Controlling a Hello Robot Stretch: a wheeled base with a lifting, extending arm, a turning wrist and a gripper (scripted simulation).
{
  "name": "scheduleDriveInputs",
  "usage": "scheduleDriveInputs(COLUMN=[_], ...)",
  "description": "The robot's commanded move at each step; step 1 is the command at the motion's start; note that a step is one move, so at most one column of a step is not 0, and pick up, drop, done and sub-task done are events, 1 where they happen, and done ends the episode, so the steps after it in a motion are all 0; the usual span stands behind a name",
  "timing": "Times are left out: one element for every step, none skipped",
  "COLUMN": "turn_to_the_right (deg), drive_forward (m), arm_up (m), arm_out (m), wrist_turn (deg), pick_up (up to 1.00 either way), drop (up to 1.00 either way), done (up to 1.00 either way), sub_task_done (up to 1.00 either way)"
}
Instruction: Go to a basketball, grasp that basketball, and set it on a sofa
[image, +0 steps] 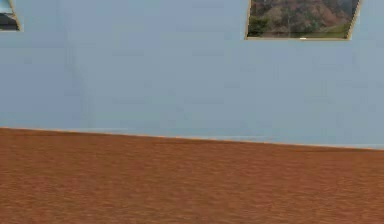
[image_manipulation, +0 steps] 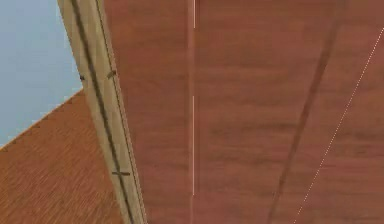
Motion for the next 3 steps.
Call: scheduleDriveInputs(turn_to_the_right=[0.0, 6.0, 0.0], drive_forward=[0.35, 0.00, 0.10], arm_up=[0.00, 0.00, 0.00], arm_out=[0.00, 0.00, 0.00], wrist_turn=[0.0, 0.0, 0.0], pick_up=[0.00, 0.00, 0.00], drop=[0.00, 0.00, 0.00], done=[0.00, 0.00, 0.00], sub_task_done=[0.00, 0.00, 0.00])
